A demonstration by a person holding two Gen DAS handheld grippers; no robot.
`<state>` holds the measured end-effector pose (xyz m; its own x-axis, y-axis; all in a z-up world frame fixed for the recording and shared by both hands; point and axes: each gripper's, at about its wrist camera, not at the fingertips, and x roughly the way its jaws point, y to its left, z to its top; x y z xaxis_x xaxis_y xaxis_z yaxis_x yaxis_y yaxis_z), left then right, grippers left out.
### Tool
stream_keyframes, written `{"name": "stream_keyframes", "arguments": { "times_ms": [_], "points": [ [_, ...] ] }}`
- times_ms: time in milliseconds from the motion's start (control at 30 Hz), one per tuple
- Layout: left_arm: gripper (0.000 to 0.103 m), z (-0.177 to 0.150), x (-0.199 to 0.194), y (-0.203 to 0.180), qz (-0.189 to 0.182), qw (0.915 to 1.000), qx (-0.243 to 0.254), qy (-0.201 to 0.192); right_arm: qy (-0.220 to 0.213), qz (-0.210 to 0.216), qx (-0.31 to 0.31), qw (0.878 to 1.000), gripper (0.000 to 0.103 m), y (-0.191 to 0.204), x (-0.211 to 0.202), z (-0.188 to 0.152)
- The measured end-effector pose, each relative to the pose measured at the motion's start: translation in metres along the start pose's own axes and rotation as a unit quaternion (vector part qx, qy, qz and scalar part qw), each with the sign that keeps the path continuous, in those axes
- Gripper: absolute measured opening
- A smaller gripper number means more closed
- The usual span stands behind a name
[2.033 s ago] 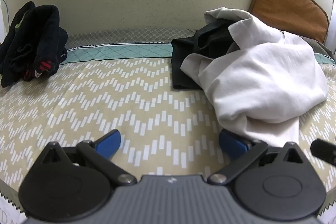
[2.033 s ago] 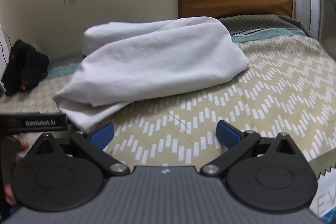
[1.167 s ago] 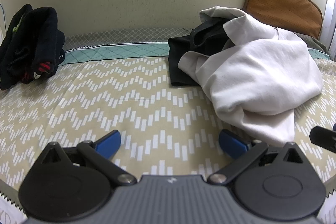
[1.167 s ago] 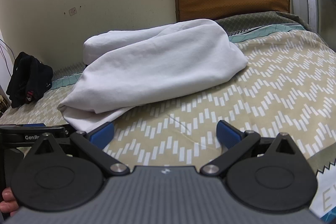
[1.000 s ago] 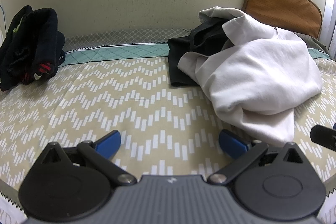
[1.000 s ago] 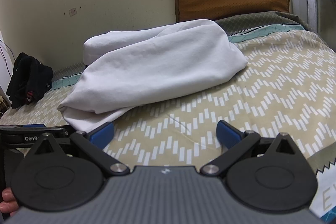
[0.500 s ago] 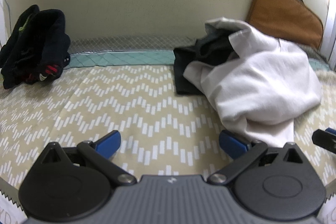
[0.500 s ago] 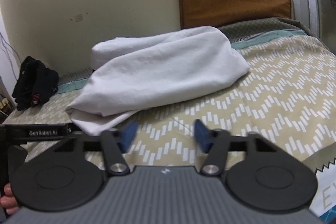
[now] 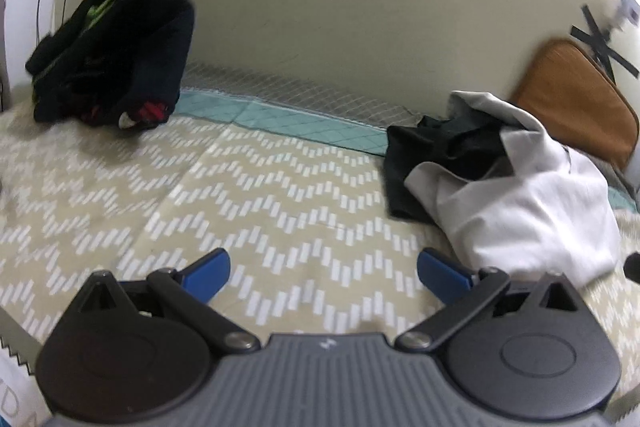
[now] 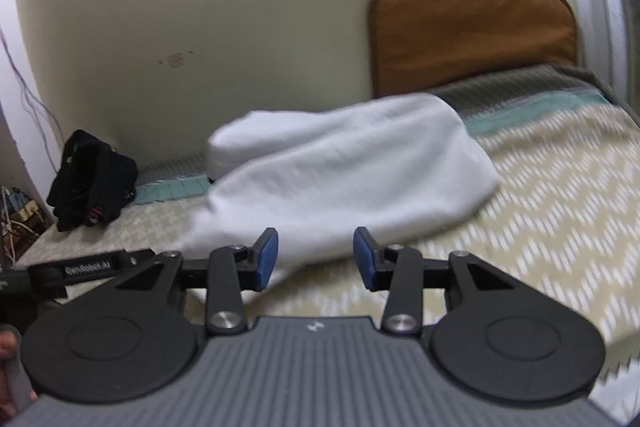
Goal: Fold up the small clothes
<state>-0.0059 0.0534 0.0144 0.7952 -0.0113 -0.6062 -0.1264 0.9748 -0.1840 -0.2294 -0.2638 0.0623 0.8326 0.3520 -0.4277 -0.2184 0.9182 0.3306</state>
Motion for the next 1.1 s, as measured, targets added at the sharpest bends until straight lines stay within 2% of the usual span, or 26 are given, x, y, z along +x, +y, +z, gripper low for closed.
{"name": "stream_keyframes", "arguments": {
  "times_ms": [133,200,267,333,400,467,533,633,700,800,867,900,967,1033,1067,1100],
  "points": [
    [0.103,0.000,0.001,-0.001,-0.003,1.0000,0.003,0.000,0.018,0.021,-0.020,0.999,0.048,0.019,0.024,0.008],
    [0.103,-0.002,0.000,-0.003,-0.003,1.0000,0.007,-0.003,0.033,0.030,-0.029,0.999,0.061,0.029,0.037,0.008],
    [0.103,-0.003,0.000,-0.003,-0.004,0.9999,0.008,-0.005,0.046,0.031,-0.034,0.998,0.068,0.036,0.051,0.007],
    [0.103,-0.003,-0.001,-0.002,-0.005,0.9999,0.008,-0.006,0.061,0.027,-0.042,0.997,0.066,0.042,0.065,0.004],
    [0.103,-0.004,-0.002,-0.001,-0.007,0.9999,0.005,-0.009,0.073,0.015,-0.049,0.996,0.008,0.042,0.070,0.003],
    [0.103,-0.003,-0.004,0.001,-0.018,0.9998,0.002,-0.011,0.056,0.018,-0.034,0.998,0.005,0.029,0.058,0.005],
    [0.103,0.000,-0.006,-0.001,-0.043,0.9989,0.010,-0.017,0.029,-0.008,-0.038,0.999,0.005,0.015,0.034,0.009],
    [0.103,0.014,-0.018,-0.014,-0.108,0.9930,0.033,-0.034,-0.015,-0.072,-0.055,0.996,0.005,-0.014,-0.005,0.012],
    [0.103,0.029,-0.023,-0.030,-0.123,0.9889,0.066,-0.051,-0.040,-0.120,-0.054,0.991,0.005,-0.038,-0.030,0.012],
    [0.103,0.050,-0.017,-0.056,-0.131,0.9855,0.097,-0.048,-0.085,-0.189,-0.021,0.978,0.005,-0.075,-0.063,0.015],
    [0.103,0.057,-0.009,-0.069,-0.129,0.9853,0.104,-0.041,-0.107,-0.218,0.014,0.970,0.004,-0.100,-0.085,0.016],
    [0.103,0.059,-0.006,-0.074,-0.126,0.9852,0.109,-0.040,-0.122,-0.246,0.023,0.961,0.003,-0.108,-0.093,0.016],
    [0.103,0.058,0.004,-0.084,-0.109,0.9853,0.126,-0.041,-0.158,-0.322,0.016,0.933,0.003,-0.122,-0.112,0.014],
    [0.103,0.053,0.015,-0.090,-0.091,0.9855,0.139,-0.035,-0.176,-0.341,0.055,0.922,0.003,-0.142,-0.127,0.016],
    [0.103,0.050,0.017,-0.089,-0.089,0.9859,0.139,-0.024,-0.184,-0.333,0.069,0.922,0.008,-0.144,-0.132,0.017],
    [0.103,0.050,0.022,-0.088,-0.087,0.9869,0.136,-0.008,-0.183,-0.310,0.078,0.930,0.009,-0.145,-0.134,0.019]
  ]
}}
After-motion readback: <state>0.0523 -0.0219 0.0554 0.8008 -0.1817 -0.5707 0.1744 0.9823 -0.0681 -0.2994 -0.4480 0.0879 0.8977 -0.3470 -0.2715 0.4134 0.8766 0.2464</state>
